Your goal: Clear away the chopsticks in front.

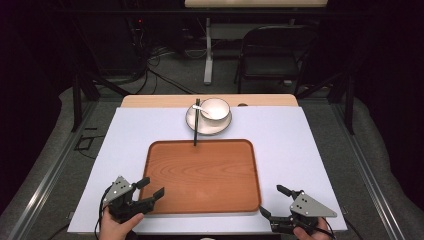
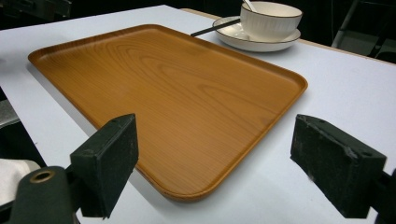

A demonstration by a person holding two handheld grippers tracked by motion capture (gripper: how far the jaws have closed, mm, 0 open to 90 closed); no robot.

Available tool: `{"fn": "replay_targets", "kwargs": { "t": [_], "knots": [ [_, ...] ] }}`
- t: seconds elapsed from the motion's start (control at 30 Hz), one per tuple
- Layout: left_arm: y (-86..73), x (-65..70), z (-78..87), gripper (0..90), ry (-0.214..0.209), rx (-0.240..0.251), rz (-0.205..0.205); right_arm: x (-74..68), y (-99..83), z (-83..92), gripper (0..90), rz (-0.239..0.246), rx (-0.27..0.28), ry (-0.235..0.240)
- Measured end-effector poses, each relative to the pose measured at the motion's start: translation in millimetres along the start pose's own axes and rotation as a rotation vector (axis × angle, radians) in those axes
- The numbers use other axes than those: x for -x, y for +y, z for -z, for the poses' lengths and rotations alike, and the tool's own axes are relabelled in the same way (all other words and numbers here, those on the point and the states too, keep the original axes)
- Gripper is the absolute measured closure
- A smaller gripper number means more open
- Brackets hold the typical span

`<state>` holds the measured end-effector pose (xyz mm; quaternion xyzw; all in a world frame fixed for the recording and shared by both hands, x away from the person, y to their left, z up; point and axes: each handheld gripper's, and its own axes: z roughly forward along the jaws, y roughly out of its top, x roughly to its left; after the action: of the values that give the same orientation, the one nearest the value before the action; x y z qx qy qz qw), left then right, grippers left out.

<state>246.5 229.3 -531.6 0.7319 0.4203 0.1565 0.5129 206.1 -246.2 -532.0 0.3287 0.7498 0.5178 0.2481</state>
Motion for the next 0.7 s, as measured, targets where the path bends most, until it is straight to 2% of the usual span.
{"fn": "replay_targets", "kwargs": {
  "t": [0.1, 0.23, 0.3, 0.33, 0.37, 0.4, 0.43, 0.5, 0.57, 0.63, 0.7],
  "knots": [
    [0.0, -0.6, -0.3, 28.9, -0.001, -0.007, 0.025, 0.0, 0.1, -0.6, 14.3, -0.002, -0.004, 0.004],
    [0.7, -0.9, 0.7, 27.0, 0.003, -0.006, 0.037, 0.1, 0.1, -0.2, 14.3, -0.003, -0.004, 0.002],
    [1.8, -1.5, -0.3, 27.0, 0.034, -0.012, 0.06, -0.3, 0.0, 0.4, 14.3, 0.002, 0.003, 0.001],
    [1.8, -1.5, -0.3, 27.0, 0.034, -0.012, 0.06, -0.3, 0.0, 0.4, 14.3, 0.002, 0.003, 0.001],
    [1.9, -2.2, -0.8, 27.0, 0.03, -0.014, 0.073, -0.4, 0.0, 0.6, 14.2, 0.004, 0.003, 0.001],
    [2.8, -3.7, -2.3, 24.8, 0.026, -0.027, 0.116, -0.3, 0.0, 0.4, 14.2, 0.002, 0.004, 0.0],
    [2.8, -3.7, -2.3, 23.7, 0.026, -0.027, 0.116, -0.3, 0.0, 0.4, 14.2, 0.002, 0.004, 0.0],
    [4.8, -5.3, -4.0, 23.5, 0.0, -0.03, 0.184, 0.2, 0.1, 0.1, 14.3, -0.008, 0.001, -0.005],
    [6.2, -6.5, -5.3, 23.5, -0.036, -0.033, 0.212, 2.1, 0.1, -0.4, 14.2, -0.021, 0.001, -0.011],
    [8.5, -6.8, -7.8, 23.5, -0.049, -0.047, 0.212, 3.4, -0.1, -0.5, 14.2, -0.033, 0.002, -0.009],
    [12.4, -6.6, -10.0, 23.6, -0.044, -0.065, 0.191, 3.4, -0.2, -0.3, 14.2, -0.034, 0.003, -0.009]
  ]
}}
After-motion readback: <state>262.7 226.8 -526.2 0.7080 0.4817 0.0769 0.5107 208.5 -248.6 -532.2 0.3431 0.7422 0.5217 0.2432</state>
